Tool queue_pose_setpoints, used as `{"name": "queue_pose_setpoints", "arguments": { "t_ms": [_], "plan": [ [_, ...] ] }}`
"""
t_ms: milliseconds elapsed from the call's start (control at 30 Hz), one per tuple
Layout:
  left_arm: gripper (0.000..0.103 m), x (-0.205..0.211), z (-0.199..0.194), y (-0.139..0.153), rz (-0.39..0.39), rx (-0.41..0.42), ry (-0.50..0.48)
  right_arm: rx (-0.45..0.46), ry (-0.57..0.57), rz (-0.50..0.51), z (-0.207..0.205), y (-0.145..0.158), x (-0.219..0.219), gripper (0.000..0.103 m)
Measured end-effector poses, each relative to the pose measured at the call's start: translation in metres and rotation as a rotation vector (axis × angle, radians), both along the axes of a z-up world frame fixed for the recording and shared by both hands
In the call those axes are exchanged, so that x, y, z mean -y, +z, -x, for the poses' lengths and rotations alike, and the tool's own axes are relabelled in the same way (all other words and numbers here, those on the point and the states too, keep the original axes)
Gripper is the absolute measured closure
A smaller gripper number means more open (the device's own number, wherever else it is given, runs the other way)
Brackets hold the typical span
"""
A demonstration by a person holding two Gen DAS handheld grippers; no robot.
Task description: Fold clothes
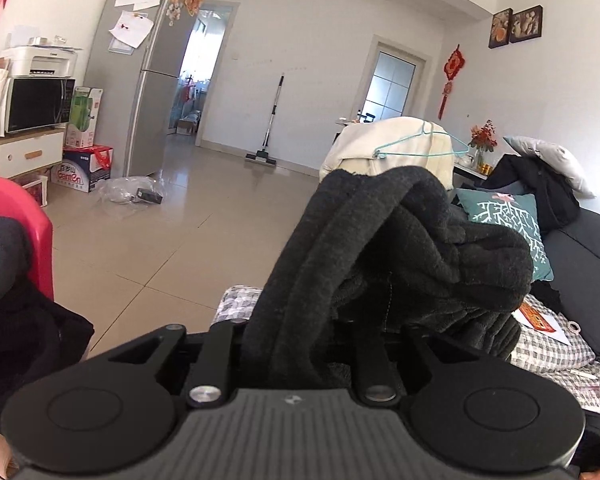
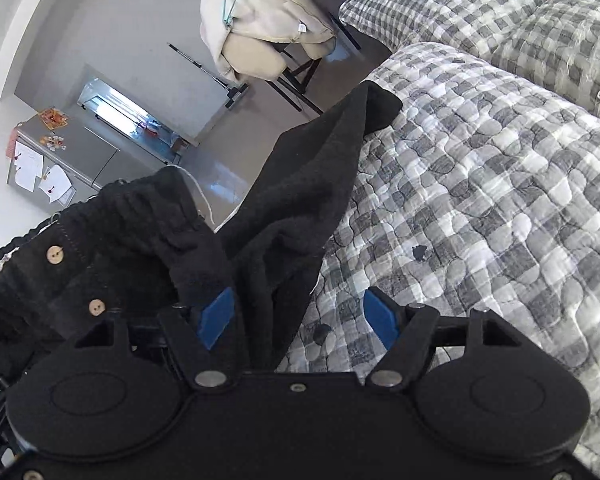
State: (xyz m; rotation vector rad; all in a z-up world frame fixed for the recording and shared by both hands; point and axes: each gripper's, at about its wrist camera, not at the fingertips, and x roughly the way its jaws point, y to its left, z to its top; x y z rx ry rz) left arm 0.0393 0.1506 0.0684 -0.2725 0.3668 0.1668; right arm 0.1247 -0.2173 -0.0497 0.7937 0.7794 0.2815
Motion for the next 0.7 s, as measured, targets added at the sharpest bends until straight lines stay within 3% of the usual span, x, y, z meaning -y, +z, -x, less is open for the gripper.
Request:
{"name": "queue_pose_setpoints", "arguments": {
  "t_ms": [333,400,467,567,700],
  "plan": [
    [0.083,-0.030,-0.014,-0.002,0.018,-0.044,0.073,0.101,0.015,-0.060,-0.034,-0.012,-0.023,0.034],
    [0.083,-0.029,-0.014,-0.001,0.009,-0.042,0.077,0.122,0.018,-0.016,-0.039,-0.014,-0.032,0.041],
    [0.083,-0.028,-0.018,0.002,0.008,-0.036,0.077,0.129,0.034,0.003,-0.044,-0.018,-0.040,0.067],
    [0.083,-0.028,-0.017,0.006,0.009,-0.018,0.084,0.174,0.016,-0.017,-0.036,-0.012,-0.037,0.076],
    [0.083,-0.031,-0.011,0.012,0.040,0.008,0.094,0.253,-0.014,0.018,-0.018,0.017,-0.029,0.080]
  ]
}}
